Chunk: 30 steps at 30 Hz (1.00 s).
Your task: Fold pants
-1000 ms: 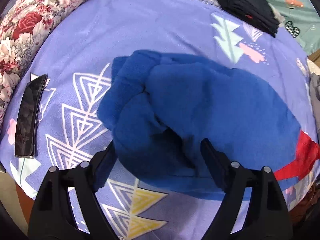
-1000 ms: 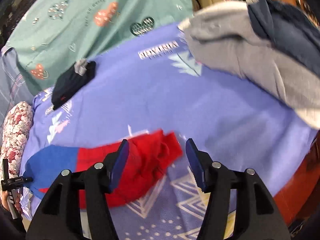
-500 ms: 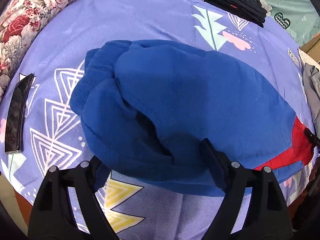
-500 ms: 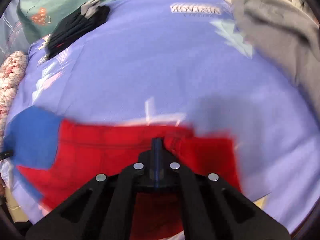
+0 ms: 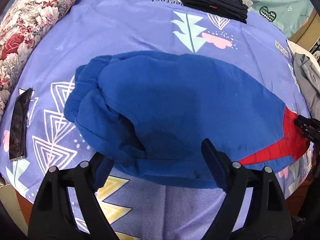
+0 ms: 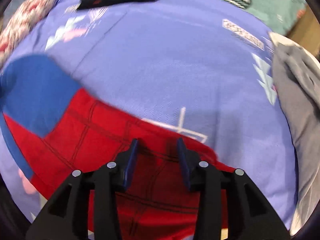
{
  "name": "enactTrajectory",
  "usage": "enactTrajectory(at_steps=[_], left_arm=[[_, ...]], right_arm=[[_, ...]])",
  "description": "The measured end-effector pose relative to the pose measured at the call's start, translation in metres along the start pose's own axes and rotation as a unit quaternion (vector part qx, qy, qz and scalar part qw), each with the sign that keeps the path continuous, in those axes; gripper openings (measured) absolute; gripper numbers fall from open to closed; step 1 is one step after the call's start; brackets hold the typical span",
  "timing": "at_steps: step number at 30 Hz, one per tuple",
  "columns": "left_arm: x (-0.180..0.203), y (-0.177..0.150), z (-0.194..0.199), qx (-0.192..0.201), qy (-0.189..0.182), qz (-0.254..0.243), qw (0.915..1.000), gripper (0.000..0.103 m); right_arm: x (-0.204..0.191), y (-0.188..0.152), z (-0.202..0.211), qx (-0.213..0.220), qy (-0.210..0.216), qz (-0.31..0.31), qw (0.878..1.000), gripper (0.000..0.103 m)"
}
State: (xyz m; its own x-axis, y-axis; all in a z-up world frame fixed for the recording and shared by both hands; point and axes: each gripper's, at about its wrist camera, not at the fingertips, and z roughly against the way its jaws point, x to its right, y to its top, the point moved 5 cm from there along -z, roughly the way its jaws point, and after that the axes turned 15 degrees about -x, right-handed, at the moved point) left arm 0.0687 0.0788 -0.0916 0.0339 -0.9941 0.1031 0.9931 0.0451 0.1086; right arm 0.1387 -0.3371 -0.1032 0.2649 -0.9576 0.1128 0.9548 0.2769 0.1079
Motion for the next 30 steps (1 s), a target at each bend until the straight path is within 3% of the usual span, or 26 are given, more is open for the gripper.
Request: enactTrajectory(at_steps=[6,9,14,15,16,19,23,28,29,30], left_arm=[[0.003,0.001,-0.007,-0.015,-0.011,0.013,0.9997,0.091],[0.007,0.001,-0.014,-0.027,-0.019,0.015,0.9993,0.093],[0.012,0.003,-0.024,-0.04,-0.014,0.012,0.999,0.094],[0.013,0.004,-0.024,-0.041,-0.013,0.011,0.999,0.094],[0.013,0.005,-0.025,-0.041,-0.011,0.01,0.999,0.095],[0.014,0.006,-0.025,-0.043,-0.011,0.01,0.999,0.095],[0.013,0.007,-0.024,-0.044,-0.014,0.013,0.9989,0.095],[0.014,0.004,-0.031,-0.038,-0.009,0.011,0.9992,0.097],[0.015,0.004,-0.031,-0.036,-0.007,0.008,0.9993,0.098],[0.016,0.004,-0.032,-0.036,-0.003,0.006,0.9993,0.098]], right_arm=[[-0.002,0.005,-0.004,0.016,0.023,0.013,1.0,0.039],[-0.011,0.002,-0.002,0.019,0.036,0.035,0.999,0.02],[-0.021,-0.001,0.0,0.02,0.018,0.061,0.998,0.013],[-0.02,-0.002,0.001,0.02,0.023,0.059,0.998,0.004],[-0.018,-0.001,0.001,0.02,0.024,0.053,0.998,0.002],[-0.01,0.002,0.006,0.023,0.035,0.02,0.999,0.001],[-0.002,0.013,0.027,0.064,0.039,-0.019,0.997,0.001],[0.002,0.021,-0.001,0.044,0.047,-0.045,0.997,0.002],[0.002,0.022,-0.005,0.048,0.038,-0.049,0.997,0.005],[0.003,0.021,-0.004,0.055,0.025,-0.056,0.997,0.017]])
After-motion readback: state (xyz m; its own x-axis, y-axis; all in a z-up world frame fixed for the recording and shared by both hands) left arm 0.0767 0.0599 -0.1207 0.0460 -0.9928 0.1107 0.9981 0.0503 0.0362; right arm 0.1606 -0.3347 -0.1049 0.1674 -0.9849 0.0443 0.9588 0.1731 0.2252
